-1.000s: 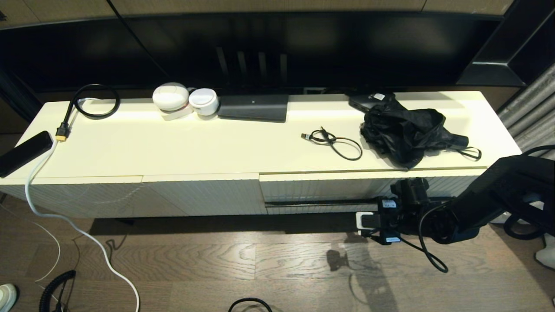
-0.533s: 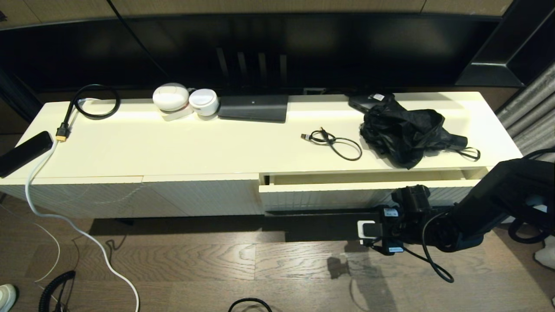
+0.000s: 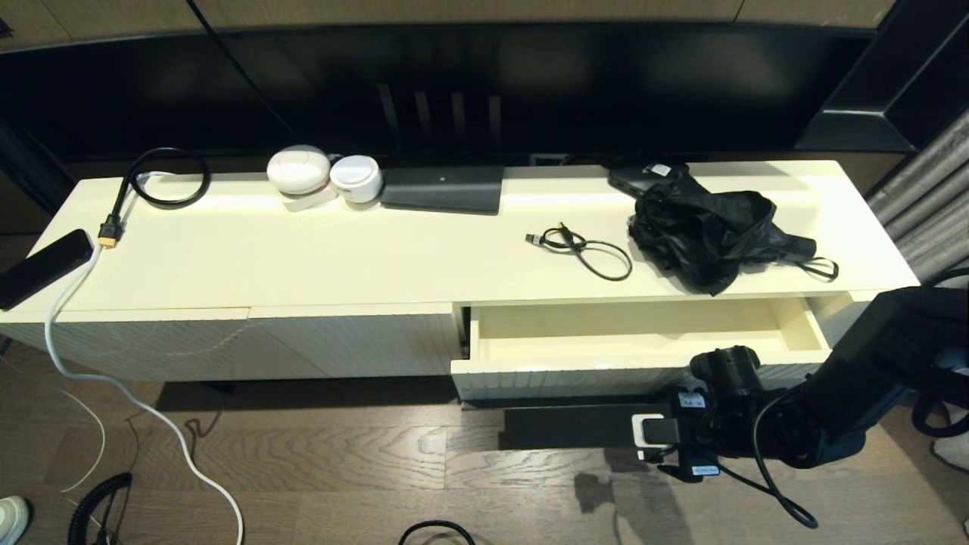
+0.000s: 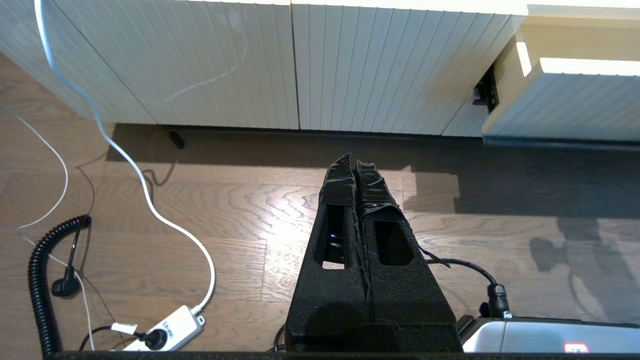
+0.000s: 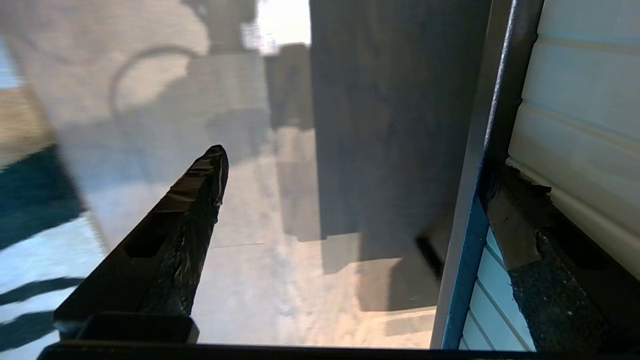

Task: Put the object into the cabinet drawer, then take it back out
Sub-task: Open the drawer

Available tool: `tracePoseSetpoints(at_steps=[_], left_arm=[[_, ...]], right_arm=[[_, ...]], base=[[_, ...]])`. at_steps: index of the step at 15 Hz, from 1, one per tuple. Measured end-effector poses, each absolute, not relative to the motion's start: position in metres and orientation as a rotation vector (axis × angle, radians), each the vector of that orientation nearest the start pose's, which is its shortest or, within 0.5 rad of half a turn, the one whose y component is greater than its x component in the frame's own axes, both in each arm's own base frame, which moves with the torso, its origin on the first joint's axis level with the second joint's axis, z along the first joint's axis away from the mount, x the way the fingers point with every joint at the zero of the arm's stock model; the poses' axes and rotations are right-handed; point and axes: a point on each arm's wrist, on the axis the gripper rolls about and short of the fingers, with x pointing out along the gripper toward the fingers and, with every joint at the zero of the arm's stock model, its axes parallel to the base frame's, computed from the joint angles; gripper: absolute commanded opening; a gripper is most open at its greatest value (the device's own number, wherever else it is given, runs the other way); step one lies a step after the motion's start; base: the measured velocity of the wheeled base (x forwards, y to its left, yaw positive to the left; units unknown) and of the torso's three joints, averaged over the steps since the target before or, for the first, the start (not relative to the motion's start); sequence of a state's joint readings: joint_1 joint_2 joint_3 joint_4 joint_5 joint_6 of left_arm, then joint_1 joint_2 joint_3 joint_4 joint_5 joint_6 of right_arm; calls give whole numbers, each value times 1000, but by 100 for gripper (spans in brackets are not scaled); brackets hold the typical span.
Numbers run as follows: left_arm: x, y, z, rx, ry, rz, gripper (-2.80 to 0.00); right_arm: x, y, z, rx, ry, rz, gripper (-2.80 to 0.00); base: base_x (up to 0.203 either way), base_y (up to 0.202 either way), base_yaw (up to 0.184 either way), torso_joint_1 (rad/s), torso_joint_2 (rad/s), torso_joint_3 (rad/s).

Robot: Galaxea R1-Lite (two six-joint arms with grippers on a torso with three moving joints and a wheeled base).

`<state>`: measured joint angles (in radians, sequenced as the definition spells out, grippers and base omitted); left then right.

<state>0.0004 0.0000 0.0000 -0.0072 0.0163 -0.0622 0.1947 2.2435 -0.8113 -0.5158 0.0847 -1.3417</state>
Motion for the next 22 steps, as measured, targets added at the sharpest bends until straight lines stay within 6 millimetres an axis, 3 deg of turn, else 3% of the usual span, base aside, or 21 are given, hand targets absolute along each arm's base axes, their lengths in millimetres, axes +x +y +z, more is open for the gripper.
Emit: tracePoseSetpoints(at_steps=[8, 12, 17, 22], left_arm=[[-23, 0, 76, -62, -8, 16, -280], [-23, 0, 76, -62, -8, 17, -280], [-23, 0, 76, -62, -8, 17, -280], [-23, 0, 76, -62, -8, 17, -280]], right_arm=[[320, 65, -12, -1262, 627, 837, 0], [314, 64, 4, -1258, 607, 818, 0], [285, 58, 63, -1265, 567, 791, 0], [210, 43, 130, -1264, 581, 803, 0]], base=[[0, 0, 0, 0, 0, 0], [0, 0, 0, 0, 0, 0], [0, 0, 0, 0, 0, 0], [0, 0, 0, 0, 0, 0]])
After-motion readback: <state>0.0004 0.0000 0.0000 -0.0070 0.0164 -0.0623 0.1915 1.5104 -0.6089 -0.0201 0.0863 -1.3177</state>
